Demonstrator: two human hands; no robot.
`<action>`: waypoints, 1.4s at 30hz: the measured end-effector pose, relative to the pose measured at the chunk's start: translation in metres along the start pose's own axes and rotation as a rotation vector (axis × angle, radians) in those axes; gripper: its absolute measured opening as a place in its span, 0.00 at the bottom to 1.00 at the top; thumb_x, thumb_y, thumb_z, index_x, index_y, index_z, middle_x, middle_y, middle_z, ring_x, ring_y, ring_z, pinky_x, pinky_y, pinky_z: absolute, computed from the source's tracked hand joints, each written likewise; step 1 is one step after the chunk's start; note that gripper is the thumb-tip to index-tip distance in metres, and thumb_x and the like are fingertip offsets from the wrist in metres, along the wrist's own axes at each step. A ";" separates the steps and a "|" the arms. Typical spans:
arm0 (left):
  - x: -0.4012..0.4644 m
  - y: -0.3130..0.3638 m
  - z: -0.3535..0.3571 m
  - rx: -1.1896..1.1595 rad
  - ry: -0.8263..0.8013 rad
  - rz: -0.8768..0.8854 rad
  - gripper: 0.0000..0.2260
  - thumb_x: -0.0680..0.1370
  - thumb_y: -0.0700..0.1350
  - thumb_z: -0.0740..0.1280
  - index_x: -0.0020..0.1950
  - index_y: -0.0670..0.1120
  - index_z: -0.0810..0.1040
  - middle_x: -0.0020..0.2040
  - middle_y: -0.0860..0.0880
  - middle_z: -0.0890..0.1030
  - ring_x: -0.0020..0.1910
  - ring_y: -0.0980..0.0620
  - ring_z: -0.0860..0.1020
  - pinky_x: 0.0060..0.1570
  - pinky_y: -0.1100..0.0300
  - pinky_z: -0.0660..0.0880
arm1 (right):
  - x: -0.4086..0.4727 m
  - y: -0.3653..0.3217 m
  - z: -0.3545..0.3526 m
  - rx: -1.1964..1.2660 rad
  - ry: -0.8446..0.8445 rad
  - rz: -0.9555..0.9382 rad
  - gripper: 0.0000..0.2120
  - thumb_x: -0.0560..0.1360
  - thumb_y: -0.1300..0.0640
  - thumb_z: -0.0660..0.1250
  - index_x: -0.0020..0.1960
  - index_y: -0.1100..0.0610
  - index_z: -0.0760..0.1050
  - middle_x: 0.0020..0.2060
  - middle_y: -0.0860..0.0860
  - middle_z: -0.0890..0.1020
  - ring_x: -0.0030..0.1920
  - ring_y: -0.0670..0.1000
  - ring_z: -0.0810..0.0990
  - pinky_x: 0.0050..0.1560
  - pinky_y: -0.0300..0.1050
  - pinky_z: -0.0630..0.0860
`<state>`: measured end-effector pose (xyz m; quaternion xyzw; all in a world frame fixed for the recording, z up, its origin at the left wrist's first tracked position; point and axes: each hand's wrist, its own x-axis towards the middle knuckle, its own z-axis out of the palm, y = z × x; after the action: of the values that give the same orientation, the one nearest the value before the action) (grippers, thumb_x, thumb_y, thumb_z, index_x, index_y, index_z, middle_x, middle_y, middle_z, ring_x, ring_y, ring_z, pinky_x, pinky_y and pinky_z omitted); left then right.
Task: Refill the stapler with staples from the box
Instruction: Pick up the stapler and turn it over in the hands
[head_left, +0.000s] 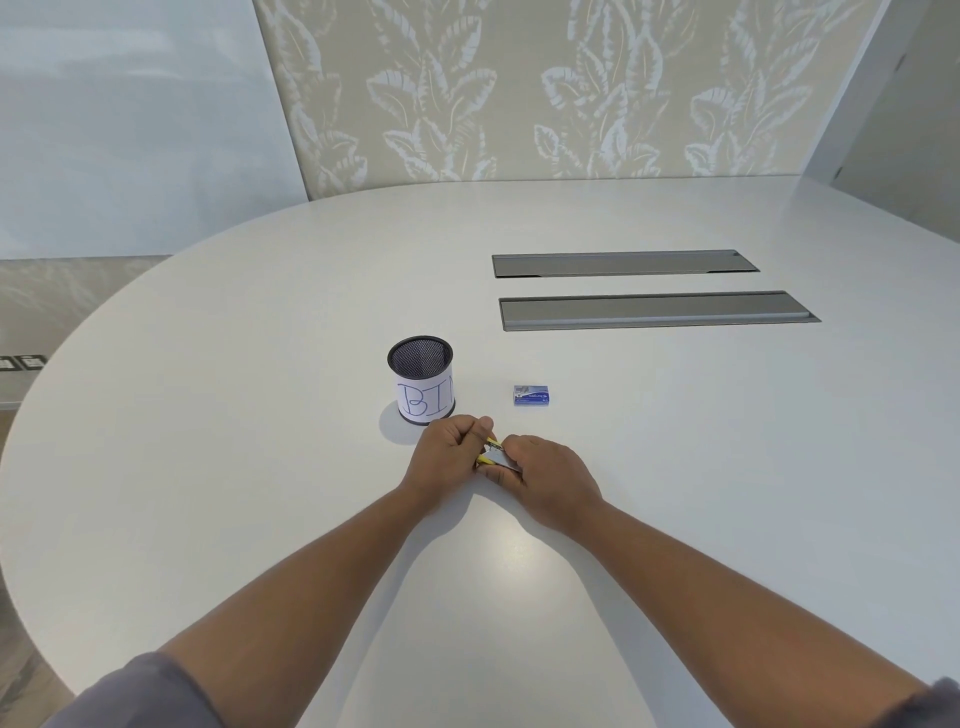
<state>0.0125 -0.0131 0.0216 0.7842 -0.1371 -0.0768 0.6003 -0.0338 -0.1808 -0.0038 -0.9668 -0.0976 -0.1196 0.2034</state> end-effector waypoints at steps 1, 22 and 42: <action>0.000 0.000 0.000 -0.011 0.001 -0.004 0.17 0.83 0.50 0.64 0.42 0.40 0.82 0.30 0.52 0.79 0.29 0.56 0.73 0.32 0.66 0.70 | 0.000 0.000 0.000 0.001 0.003 -0.001 0.23 0.80 0.35 0.59 0.40 0.52 0.62 0.32 0.46 0.69 0.34 0.53 0.69 0.33 0.49 0.65; 0.002 -0.002 0.000 -0.202 -0.011 -0.058 0.14 0.85 0.48 0.60 0.50 0.46 0.84 0.34 0.47 0.80 0.27 0.53 0.75 0.27 0.64 0.70 | 0.003 0.001 -0.013 0.361 0.046 0.186 0.19 0.76 0.29 0.61 0.54 0.43 0.72 0.34 0.43 0.78 0.35 0.45 0.76 0.38 0.44 0.72; -0.012 -0.007 0.020 0.581 -0.080 0.253 0.35 0.65 0.77 0.66 0.65 0.66 0.60 0.55 0.64 0.72 0.49 0.58 0.76 0.45 0.56 0.73 | 0.015 -0.014 -0.023 1.880 -0.228 0.674 0.27 0.79 0.35 0.59 0.43 0.59 0.78 0.32 0.54 0.73 0.28 0.51 0.68 0.30 0.41 0.68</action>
<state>-0.0038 -0.0261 0.0091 0.8959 -0.2733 0.0103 0.3501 -0.0275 -0.1760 0.0262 -0.3970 0.1073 0.1629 0.8969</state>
